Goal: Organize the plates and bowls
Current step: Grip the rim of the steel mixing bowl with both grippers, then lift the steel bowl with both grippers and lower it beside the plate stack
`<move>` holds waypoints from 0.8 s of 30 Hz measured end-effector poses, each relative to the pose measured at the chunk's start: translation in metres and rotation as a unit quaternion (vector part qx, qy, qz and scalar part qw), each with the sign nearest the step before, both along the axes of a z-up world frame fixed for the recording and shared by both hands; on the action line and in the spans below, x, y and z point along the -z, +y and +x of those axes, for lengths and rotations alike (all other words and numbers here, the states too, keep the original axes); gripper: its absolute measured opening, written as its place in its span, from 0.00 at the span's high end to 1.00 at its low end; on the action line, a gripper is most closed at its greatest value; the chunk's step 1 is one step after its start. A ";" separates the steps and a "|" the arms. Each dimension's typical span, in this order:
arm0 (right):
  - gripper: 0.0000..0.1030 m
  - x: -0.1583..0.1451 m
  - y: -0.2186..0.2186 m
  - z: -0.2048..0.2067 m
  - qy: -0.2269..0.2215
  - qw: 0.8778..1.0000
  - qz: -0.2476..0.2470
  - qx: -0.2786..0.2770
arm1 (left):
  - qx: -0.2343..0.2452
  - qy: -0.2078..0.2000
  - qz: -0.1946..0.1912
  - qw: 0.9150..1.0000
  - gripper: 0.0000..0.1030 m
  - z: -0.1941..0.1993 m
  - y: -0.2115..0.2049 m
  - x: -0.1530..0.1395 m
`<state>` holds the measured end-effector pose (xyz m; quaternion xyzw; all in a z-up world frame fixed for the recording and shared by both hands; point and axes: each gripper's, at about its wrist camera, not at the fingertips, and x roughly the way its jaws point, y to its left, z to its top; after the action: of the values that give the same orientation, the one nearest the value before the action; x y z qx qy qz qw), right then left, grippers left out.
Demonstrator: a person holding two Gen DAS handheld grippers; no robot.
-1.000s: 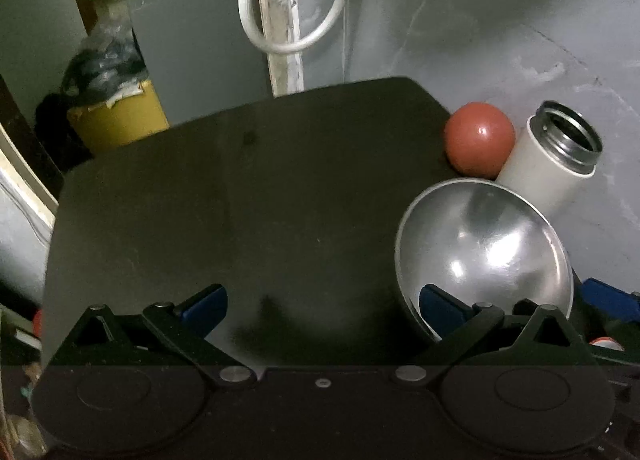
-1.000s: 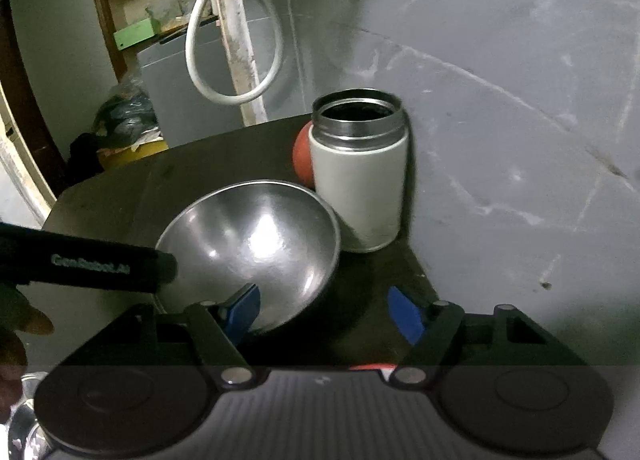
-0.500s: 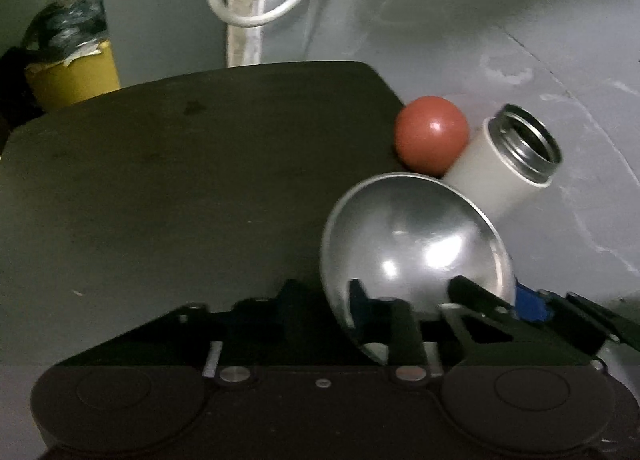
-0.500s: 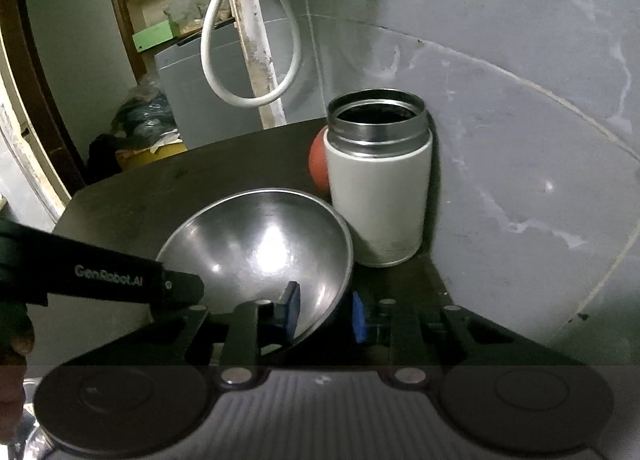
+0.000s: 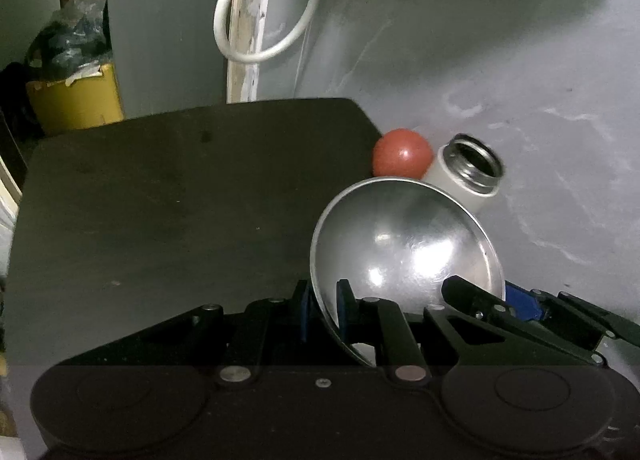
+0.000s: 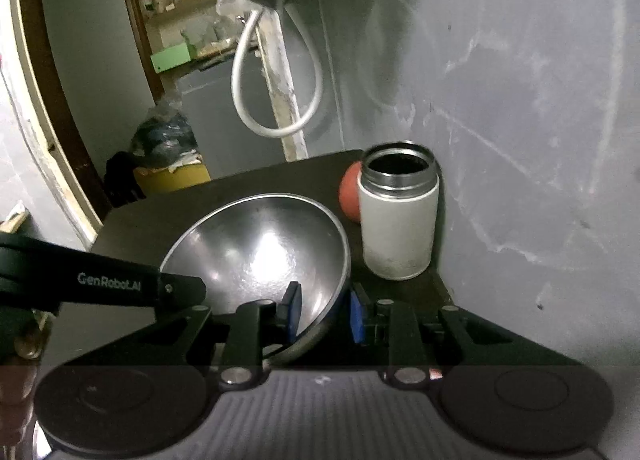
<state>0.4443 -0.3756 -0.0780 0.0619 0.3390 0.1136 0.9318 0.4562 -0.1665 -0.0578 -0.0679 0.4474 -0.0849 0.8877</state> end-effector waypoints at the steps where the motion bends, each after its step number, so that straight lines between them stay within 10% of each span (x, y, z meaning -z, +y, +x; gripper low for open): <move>1: 0.73 -0.006 0.001 -0.009 0.000 1.000 0.002 -0.001 | 0.001 -0.001 -0.001 1.000 0.86 -0.008 0.001 -0.005; 24: 0.72 -0.025 0.009 -0.239 0.077 0.996 -0.005 0.046 | 0.107 0.035 -0.044 0.993 0.78 -0.201 0.017 -0.002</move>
<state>0.2048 -0.3664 -0.0525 0.0809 0.4070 0.0638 0.9076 0.2552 -0.1498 -0.0562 -0.0620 0.4785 -0.1963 0.8536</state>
